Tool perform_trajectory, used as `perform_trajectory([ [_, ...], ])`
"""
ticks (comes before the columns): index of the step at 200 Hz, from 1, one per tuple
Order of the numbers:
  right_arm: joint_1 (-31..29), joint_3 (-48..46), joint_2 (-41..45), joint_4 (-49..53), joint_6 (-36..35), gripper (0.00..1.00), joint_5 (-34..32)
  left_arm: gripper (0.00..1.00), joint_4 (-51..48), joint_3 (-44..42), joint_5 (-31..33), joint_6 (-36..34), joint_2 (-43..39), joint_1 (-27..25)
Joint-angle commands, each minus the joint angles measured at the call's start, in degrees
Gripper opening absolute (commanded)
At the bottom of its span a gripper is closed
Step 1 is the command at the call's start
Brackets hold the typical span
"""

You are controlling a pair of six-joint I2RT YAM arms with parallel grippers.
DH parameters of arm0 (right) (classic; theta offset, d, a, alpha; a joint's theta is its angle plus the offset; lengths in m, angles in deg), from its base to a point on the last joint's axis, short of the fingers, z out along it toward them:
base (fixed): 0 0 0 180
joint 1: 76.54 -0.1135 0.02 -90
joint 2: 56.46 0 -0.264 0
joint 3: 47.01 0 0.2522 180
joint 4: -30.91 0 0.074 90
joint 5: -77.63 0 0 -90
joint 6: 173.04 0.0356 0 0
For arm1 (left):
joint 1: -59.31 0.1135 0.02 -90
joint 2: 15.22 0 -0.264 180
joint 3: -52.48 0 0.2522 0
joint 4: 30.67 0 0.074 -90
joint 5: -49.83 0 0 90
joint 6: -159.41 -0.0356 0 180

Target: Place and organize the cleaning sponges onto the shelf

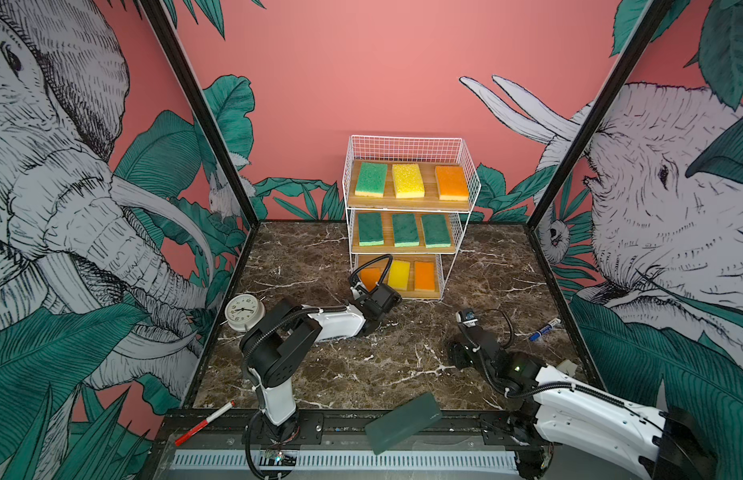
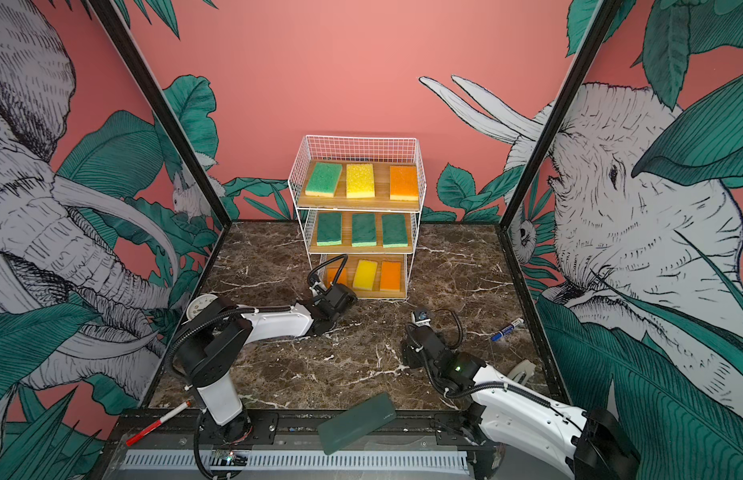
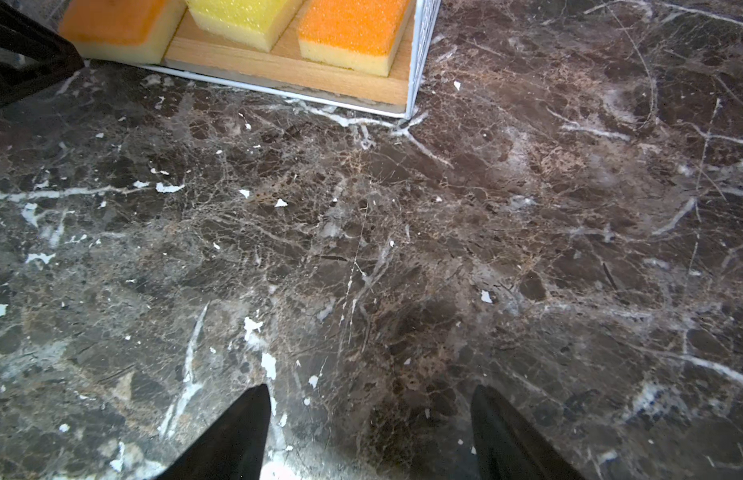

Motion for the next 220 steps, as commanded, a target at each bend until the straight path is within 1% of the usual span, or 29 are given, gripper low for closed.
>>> perform_trajectory([
  [1, -0.18, -0.3, -0.12, -1.82, -0.59, 0.79, -1.19, 0.15, 1.2, 0.0, 1.52, 2.02, -0.01, 0.02],
  [29, -0.18, -0.48, -0.27, -2.29, -0.77, 0.79, -1.25, 0.14, 2.77, -0.21, 2.03, 1.57, 0.37, -0.02],
  [81, -0.18, -0.22, -0.83, -2.55, -1.12, 0.79, -0.97, 0.14, 1.74, 1.8, 2.98, 1.96, 2.19, 0.09],
  [145, -0.1, 0.13, -2.37, -3.4, -1.56, 0.8, -0.82, 0.14, 2.17, 1.48, 3.53, 2.28, 1.45, 1.42],
  [220, -0.09, 0.07, -3.2, -3.88, -1.82, 0.8, -0.87, 0.14, 5.39, 1.89, 4.53, 1.34, 2.91, 1.61],
])
